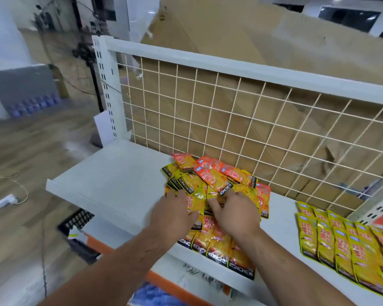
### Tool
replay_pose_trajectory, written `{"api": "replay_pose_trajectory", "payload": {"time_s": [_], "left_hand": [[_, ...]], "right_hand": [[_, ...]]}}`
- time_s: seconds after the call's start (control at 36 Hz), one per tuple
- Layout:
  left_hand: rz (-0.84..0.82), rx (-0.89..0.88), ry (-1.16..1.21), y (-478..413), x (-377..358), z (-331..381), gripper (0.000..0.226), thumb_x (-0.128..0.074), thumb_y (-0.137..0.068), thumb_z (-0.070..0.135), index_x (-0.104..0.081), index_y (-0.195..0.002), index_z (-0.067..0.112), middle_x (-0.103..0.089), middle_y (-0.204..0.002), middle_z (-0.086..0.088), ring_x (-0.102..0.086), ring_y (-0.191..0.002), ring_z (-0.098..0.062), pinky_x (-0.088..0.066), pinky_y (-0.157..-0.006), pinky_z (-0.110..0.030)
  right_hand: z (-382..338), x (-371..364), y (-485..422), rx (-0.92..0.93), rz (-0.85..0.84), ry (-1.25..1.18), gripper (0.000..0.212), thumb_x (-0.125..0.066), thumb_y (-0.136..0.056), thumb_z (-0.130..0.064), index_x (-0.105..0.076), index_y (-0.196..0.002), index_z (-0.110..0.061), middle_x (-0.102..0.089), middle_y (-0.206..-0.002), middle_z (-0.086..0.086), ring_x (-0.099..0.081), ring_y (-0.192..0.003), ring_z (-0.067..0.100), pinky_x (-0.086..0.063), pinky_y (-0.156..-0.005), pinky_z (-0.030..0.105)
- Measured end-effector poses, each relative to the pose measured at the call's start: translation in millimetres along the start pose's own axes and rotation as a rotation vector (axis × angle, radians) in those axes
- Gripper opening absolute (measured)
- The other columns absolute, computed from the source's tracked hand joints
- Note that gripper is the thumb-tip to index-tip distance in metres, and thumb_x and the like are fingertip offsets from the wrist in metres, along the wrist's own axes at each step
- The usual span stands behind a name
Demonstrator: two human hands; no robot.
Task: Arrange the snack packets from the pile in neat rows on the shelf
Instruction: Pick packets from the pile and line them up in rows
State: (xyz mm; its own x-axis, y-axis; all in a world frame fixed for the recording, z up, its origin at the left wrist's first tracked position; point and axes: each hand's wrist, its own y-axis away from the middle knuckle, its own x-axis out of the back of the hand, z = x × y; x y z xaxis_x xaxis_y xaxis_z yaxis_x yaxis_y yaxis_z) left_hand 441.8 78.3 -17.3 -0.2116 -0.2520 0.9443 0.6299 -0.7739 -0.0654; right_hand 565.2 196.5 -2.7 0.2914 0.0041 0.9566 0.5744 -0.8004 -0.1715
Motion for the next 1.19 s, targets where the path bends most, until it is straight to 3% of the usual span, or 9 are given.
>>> {"api": "replay_pose_trajectory", "payload": {"time_s": [0.17, 0.42, 0.5, 0.56, 0.64, 0.81, 0.94, 1.03, 1.19], "left_hand": [[-0.098, 0.019, 0.114, -10.3, 6.7, -13.2, 0.056, -0.065, -0.083, 0.053, -0.042, -0.121, 0.019, -0.052, -0.122, -0.007, -0.058, -0.107, -0.03, -0.048, -0.081, -0.038], [-0.147, 0.12, 0.418, -19.5, 18.9, -17.2, 0.034, -0.069, -0.081, 0.031, -0.051, -0.105, 0.016, -0.064, -0.091, 0.002, -0.061, -0.084, -0.023, -0.041, -0.063, -0.027], [-0.17, 0.186, 0.576, -19.2, 25.9, -12.9, 0.026, -0.07, -0.082, 0.023, -0.047, -0.094, 0.022, -0.052, -0.074, 0.013, -0.056, -0.075, -0.016, -0.035, -0.055, -0.026], [-0.191, 0.24, 0.68, -20.6, 26.0, -11.7, 0.025, -0.07, -0.081, 0.019, -0.045, -0.085, 0.022, -0.053, -0.073, 0.01, -0.056, -0.068, -0.015, -0.038, -0.052, -0.023], [-0.223, 0.29, 0.874, -21.3, 26.7, -7.4, 0.023, -0.069, -0.079, 0.012, -0.048, -0.081, 0.022, -0.057, -0.074, -0.001, -0.052, -0.058, -0.018, -0.041, -0.054, -0.025], [-0.27, 0.305, 1.017, -17.7, 24.8, 11.1, 0.024, -0.069, -0.082, 0.011, -0.056, -0.101, 0.019, -0.053, -0.113, 0.002, -0.061, -0.069, -0.019, -0.051, -0.052, -0.026], [-0.273, 0.3, 0.998, -16.3, 11.6, 26.4, 0.039, -0.071, -0.082, 0.011, -0.056, -0.117, 0.019, -0.054, -0.095, 0.007, -0.055, -0.078, -0.009, -0.056, -0.072, -0.034], [-0.268, 0.267, 0.945, -12.3, 4.7, 37.1, 0.036, -0.071, -0.084, 0.012, -0.061, -0.119, 0.015, -0.054, -0.086, 0.01, -0.052, -0.07, -0.002, -0.048, -0.059, -0.021], [-0.26, 0.236, 0.923, -7.5, -0.1, 69.6, 0.029, -0.069, -0.084, 0.015, -0.066, -0.113, 0.015, -0.068, -0.104, -0.006, -0.064, -0.084, -0.026, -0.045, -0.066, -0.026]], "right_hand": [[-17.7, -3.4, -12.9, -0.155, -0.135, 0.051, 0.071, -0.058, -0.083, -0.068, -0.043, -0.129, -0.016, -0.057, -0.12, 0.009, -0.061, -0.107, 0.031, -0.05, -0.077, 0.037], [-10.8, -3.7, -28.9, -0.41, -0.183, -0.335, 0.05, -0.079, -0.073, -0.029, -0.049, -0.104, -0.004, -0.057, -0.077, 0.002, -0.054, -0.07, 0.023, -0.034, -0.053, 0.028], [-8.2, -3.4, -33.1, -0.519, -0.195, -0.537, 0.027, -0.083, -0.065, -0.017, -0.06, -0.074, -0.004, -0.054, -0.059, 0.005, -0.049, -0.053, 0.022, -0.028, -0.047, 0.023], [-9.6, 2.4, -34.3, -0.604, -0.2, -0.743, 0.03, -0.079, -0.064, -0.002, -0.051, -0.056, -0.01, -0.044, -0.049, 0.006, -0.037, -0.043, 0.019, -0.027, -0.048, 0.025], [-11.5, 15.5, -31.8, -0.722, -0.231, -0.951, 0.026, -0.07, -0.067, 0.005, -0.05, -0.056, -0.008, -0.036, -0.046, 0.006, -0.025, -0.035, 0.013, -0.023, -0.045, 0.02], [1.5, 36.4, -18.5, -0.781, -0.205, -1.082, 0.018, -0.059, -0.064, 0.004, -0.047, -0.056, -0.006, -0.031, -0.042, 0.004, -0.021, -0.038, 0.013, -0.024, -0.049, 0.021], [27.4, 42.3, -9.6, -0.851, -0.094, -1.048, 0.022, -0.05, -0.073, 0.008, -0.04, -0.067, -0.01, -0.027, -0.059, 0.004, -0.026, -0.042, 0.016, -0.023, -0.038, 0.014], [46.6, 38.6, -0.7, -0.881, -0.054, -1.016, 0.018, -0.049, -0.076, 0.004, -0.043, -0.076, -0.013, -0.024, -0.068, 0.007, -0.022, -0.055, 0.018, -0.016, -0.048, 0.022], [85.8, 45.7, 17.3, -0.872, 0.023, -1.074, 0.02, -0.053, -0.082, 0.001, -0.044, -0.075, -0.015, -0.028, -0.07, 0.007, -0.025, -0.059, 0.019, -0.017, -0.047, 0.024]]}}
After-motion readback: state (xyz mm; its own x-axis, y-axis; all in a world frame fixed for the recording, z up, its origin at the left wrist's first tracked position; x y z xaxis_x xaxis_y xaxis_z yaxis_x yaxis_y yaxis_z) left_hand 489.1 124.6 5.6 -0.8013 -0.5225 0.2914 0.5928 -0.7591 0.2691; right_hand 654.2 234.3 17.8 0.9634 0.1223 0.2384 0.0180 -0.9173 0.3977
